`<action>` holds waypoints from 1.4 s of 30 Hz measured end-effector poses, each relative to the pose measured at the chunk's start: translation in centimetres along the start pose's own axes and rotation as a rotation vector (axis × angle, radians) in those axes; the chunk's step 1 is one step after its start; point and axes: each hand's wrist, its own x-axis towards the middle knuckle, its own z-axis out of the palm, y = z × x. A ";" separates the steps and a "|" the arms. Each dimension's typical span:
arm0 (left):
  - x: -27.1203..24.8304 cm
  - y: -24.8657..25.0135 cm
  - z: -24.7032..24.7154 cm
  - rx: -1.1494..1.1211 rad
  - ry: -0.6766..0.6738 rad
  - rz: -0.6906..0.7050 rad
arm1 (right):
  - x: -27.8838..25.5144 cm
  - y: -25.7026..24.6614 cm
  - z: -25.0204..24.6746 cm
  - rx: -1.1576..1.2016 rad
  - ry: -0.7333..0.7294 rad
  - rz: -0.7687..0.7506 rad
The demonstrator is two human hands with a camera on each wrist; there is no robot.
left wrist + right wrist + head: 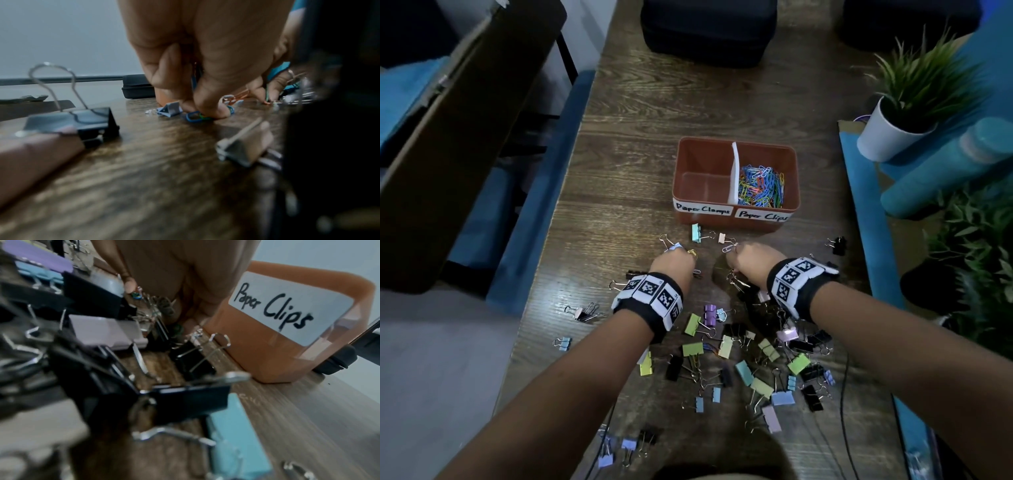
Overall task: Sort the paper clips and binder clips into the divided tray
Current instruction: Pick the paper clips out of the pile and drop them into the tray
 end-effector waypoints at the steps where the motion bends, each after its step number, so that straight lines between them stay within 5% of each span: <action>1: 0.0 0.1 -0.1 0.006 -0.005 0.006 | -0.3 -0.3 0.2 -0.008 -0.004 0.007; 8: -0.7 -0.2 -0.8 -0.198 -0.015 -0.045 | -1.8 -0.2 1.1 0.138 -0.045 0.116; 14: -0.4 0.9 -7.9 -0.592 0.325 -0.087 | -2.0 3.4 -4.9 0.816 0.659 0.336; 17: 1.9 2.8 -12.5 -0.616 0.418 -0.074 | 0.1 5.9 -8.2 0.696 0.764 0.445; 24: 8.9 6.7 -16.4 -0.393 0.304 -0.048 | 2.1 8.2 -7.8 0.623 0.591 0.483; 27: 9.7 7.1 -15.3 -0.382 0.284 0.009 | 0.2 8.0 -6.3 0.808 0.777 0.460; 30: 8.4 6.9 -14.1 -0.360 0.292 0.158 | -2.5 6.1 -4.5 0.648 1.010 0.342; 32: 6.7 6.0 -13.3 -0.320 0.284 0.274 | -2.8 4.9 -3.0 0.544 0.924 0.122; 34: 4.9 4.4 -12.0 -0.315 0.353 0.330 | -1.9 4.0 -1.7 0.418 0.615 -0.016; 36: 2.7 2.6 -9.8 -0.319 0.473 0.301 | -0.5 3.4 -0.7 0.255 0.282 -0.034; 38: -0.2 1.1 -7.4 -0.283 0.529 0.233 | 0.6 2.7 -0.3 0.134 0.160 -0.033; 42: -5.4 -1.0 -1.6 -0.257 0.283 0.157 | 1.5 2.3 0.1 0.111 0.055 -0.015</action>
